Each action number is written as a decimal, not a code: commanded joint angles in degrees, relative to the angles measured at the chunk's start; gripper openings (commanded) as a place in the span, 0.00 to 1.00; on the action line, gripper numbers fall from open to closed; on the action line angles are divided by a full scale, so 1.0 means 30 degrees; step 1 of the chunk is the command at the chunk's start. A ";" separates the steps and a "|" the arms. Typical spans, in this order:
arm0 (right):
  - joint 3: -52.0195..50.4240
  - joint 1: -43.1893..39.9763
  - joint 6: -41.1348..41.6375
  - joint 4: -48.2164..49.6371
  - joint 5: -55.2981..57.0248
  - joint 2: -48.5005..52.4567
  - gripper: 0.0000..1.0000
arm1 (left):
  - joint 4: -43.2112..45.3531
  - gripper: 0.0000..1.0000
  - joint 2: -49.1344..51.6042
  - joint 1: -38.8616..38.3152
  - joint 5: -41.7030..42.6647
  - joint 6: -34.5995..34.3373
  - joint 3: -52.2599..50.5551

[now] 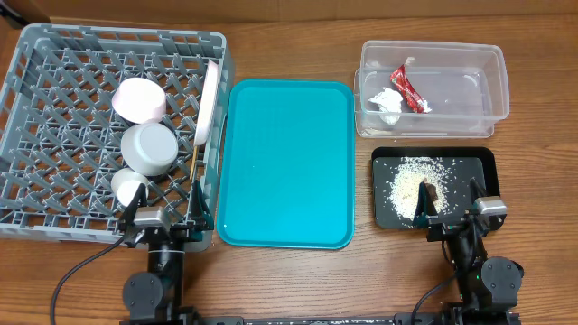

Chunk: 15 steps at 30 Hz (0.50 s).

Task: Sort waste into correct bins and load items into the dishwasher

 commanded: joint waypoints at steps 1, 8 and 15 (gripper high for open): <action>-0.0204 -0.0080 -0.0146 0.0095 -0.0044 -0.0189 1.00 | -0.0809 1.00 -0.0226 -0.0146 0.0153 0.0357 -0.0554; -0.0204 -0.0080 -0.0146 0.0095 -0.0044 -0.0189 1.00 | -0.2208 1.00 -0.0226 -0.0124 0.0182 0.0233 -0.0546; -0.0204 -0.0080 -0.0146 0.0095 -0.0044 -0.0189 1.00 | -0.2208 1.00 -0.0204 -0.0124 0.0182 0.0233 -0.0546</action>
